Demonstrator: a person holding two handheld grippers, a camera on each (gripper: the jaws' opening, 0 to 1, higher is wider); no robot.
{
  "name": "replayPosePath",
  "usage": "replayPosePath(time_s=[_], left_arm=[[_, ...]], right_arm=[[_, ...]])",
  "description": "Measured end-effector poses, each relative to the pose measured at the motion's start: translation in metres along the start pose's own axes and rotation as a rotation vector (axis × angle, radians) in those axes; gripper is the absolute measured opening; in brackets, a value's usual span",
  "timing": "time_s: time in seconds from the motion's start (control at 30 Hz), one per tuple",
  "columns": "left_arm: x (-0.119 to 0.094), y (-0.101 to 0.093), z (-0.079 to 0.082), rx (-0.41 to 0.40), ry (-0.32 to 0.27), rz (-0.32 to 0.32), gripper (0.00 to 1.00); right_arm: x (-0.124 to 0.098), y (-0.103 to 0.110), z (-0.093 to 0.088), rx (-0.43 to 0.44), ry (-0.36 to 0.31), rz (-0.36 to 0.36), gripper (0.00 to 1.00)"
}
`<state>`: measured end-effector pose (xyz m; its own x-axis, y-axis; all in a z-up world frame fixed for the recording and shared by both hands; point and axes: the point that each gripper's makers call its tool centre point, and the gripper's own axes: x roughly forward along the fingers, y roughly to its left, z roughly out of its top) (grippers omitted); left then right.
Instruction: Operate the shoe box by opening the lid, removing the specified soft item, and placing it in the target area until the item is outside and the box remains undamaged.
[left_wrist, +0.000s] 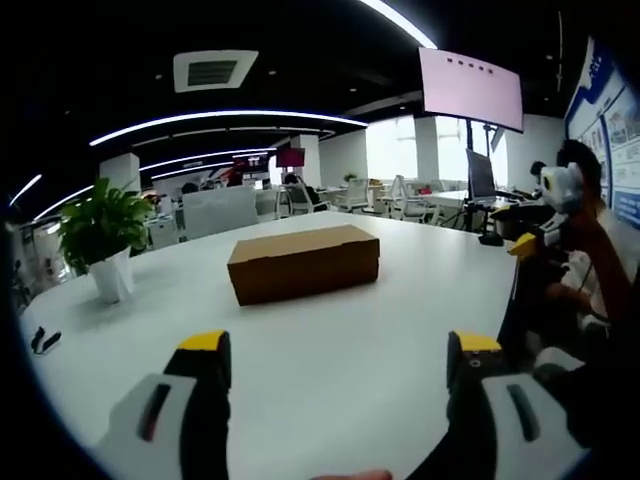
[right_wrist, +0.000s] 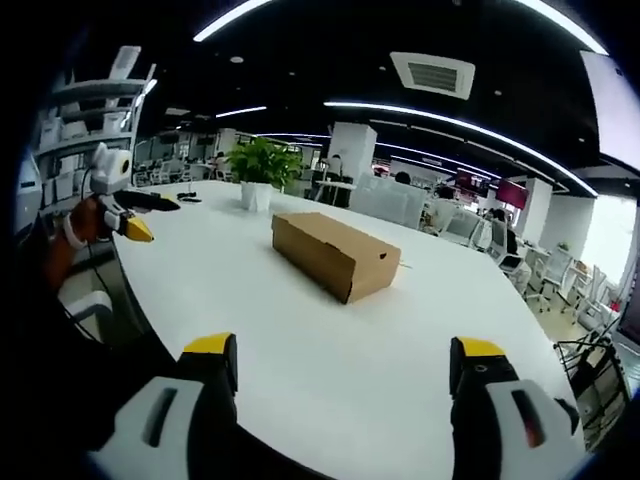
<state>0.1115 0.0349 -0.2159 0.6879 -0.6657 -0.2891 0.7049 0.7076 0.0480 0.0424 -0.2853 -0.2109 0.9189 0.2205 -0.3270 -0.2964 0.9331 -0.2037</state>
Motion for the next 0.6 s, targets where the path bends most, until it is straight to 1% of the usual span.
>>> replayPosePath(time_s=[0.07, 0.1, 0.17, 0.4, 0.6], left_arm=[[0.0, 0.0, 0.0, 0.001, 0.001, 0.001, 0.92], [-0.001, 0.002, -0.001, 0.011, 0.003, 0.013, 0.91], [-0.001, 0.003, -0.002, 0.016, 0.005, 0.018, 0.91], [-0.002, 0.002, -0.004, 0.01, 0.008, 0.019, 0.91], [-0.001, -0.001, -0.003, 0.008, 0.002, 0.02, 0.91]], right_arm=[[-0.001, -0.001, 0.0, 0.005, -0.004, -0.001, 0.9], [-0.001, -0.001, 0.001, 0.006, -0.006, 0.0, 0.89], [-0.002, 0.0, 0.001, 0.012, -0.009, 0.0, 0.89], [-0.005, 0.0, -0.001, 0.016, -0.007, -0.001, 0.87], [-0.014, -0.003, 0.002, 0.031, -0.025, -0.004, 0.87]])
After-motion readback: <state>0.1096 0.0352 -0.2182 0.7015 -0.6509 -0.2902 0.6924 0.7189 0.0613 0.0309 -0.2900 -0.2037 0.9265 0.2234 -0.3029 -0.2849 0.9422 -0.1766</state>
